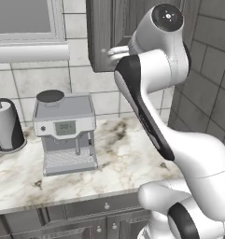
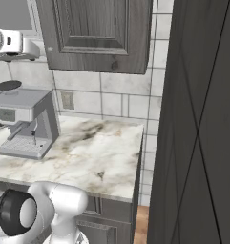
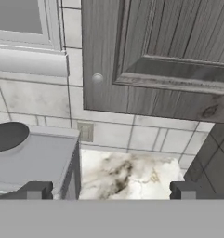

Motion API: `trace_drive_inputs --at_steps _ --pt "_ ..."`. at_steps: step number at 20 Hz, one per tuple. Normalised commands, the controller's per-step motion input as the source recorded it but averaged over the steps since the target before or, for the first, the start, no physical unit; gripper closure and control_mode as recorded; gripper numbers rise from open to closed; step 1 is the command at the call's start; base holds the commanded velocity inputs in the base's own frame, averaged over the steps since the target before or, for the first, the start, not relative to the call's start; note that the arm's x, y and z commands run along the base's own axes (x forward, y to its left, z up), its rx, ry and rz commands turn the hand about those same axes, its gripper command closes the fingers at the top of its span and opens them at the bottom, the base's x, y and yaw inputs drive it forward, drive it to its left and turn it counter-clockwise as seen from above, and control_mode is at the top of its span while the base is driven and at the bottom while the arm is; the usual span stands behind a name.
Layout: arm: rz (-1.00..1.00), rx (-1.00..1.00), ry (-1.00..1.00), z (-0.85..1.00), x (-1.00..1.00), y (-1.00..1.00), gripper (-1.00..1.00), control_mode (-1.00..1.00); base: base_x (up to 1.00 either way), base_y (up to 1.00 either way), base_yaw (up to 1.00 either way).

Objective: The dining table condiment station is running low on mustard. Refill the condiment station by opening the cabinet and taking the mustard from the cabinet and placing it on the dining table.

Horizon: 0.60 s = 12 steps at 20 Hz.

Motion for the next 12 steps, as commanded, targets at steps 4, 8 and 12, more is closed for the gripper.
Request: trace_drive_inputs --at_steps 4,8,12 --pt "-0.05 0.0 0.0 -0.08 0.39 0.0 -1.0 -1.0 0.0 0.0 0.0" --pt "-0.03 0.0 0.0 -0.07 0.44 0.0 -1.0 -1.0 0.0 0.0 0.0" --pt "0.0 0.0 -0.01 -0.1 0.42 0.0 -1.0 -1.0 0.0 0.0 0.0"
